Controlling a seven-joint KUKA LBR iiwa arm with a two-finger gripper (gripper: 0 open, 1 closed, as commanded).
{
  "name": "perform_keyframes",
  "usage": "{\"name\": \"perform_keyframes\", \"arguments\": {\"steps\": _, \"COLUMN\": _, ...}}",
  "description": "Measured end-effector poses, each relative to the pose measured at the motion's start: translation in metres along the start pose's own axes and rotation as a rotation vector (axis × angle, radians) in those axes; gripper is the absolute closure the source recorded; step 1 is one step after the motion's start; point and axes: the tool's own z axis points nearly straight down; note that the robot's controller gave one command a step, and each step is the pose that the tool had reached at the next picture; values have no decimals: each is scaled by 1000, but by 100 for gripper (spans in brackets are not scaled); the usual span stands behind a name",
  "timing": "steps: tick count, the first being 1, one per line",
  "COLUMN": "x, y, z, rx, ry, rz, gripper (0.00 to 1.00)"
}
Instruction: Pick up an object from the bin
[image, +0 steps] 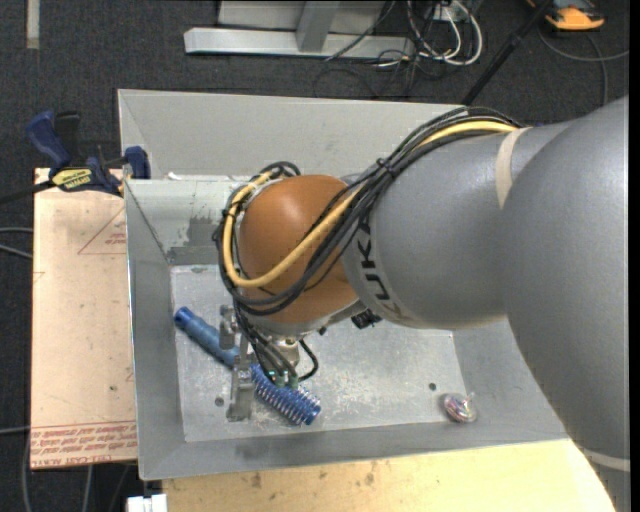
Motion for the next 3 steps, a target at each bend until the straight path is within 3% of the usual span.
{"name": "perform_keyframes", "arguments": {"steps": 1, "x": -5, "y": -48, "z": 97, "rx": -5, "ry": -16, "rz": -7, "gripper": 0}}
{"name": "perform_keyframes", "arguments": {"steps": 2, "x": -7, "y": -46, "z": 93, "rx": -7, "ry": -20, "rz": -7, "gripper": 100}}
{"name": "perform_keyframes", "arguments": {"steps": 3, "x": -55, "y": -67, "z": 24, "rx": -3, "ry": -20, "rz": 34, "gripper": 100}}
